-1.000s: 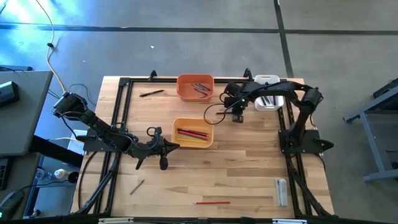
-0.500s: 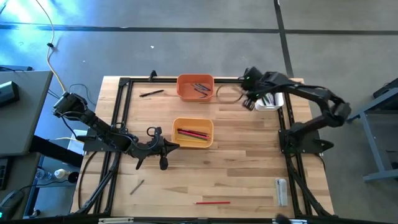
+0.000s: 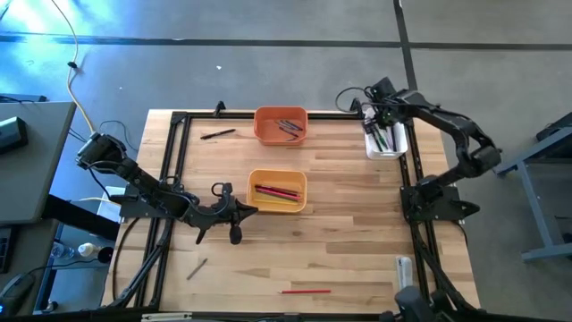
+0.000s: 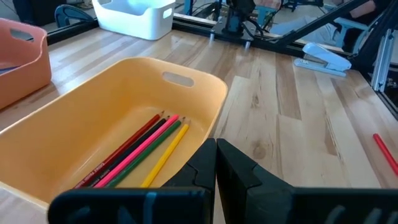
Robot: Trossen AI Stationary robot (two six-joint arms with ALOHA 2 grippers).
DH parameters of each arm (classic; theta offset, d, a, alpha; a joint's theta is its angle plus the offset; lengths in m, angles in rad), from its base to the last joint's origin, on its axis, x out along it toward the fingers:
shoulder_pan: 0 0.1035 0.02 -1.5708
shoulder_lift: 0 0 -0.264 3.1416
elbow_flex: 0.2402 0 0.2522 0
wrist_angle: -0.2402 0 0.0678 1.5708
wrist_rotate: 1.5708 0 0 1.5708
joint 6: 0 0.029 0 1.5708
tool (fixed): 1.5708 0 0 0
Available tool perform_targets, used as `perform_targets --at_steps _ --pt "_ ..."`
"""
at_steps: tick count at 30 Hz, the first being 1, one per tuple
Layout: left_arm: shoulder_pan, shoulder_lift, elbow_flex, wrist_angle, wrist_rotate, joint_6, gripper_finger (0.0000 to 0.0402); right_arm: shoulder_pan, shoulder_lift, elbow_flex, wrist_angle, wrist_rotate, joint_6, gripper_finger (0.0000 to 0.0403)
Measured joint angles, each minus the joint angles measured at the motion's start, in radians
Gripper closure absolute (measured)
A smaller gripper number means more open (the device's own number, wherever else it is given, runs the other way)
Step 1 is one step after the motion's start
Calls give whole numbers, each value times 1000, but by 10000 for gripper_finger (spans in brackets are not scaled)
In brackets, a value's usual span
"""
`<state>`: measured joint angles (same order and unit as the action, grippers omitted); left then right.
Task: Sort crayons/erasers/pens/pencils in bins
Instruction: Put the right black pen into the white bin
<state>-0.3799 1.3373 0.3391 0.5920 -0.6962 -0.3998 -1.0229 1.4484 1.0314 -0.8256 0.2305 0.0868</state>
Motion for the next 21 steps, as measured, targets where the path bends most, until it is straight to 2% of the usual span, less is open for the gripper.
perform_targets --at_steps 10,21 --pt "0 0 1 -26 0 -8 401 -17 141 1 15 -1 47 391" --pt "0 0 1 -27 0 -8 401 -19 185 1 -7 -23 48 391"
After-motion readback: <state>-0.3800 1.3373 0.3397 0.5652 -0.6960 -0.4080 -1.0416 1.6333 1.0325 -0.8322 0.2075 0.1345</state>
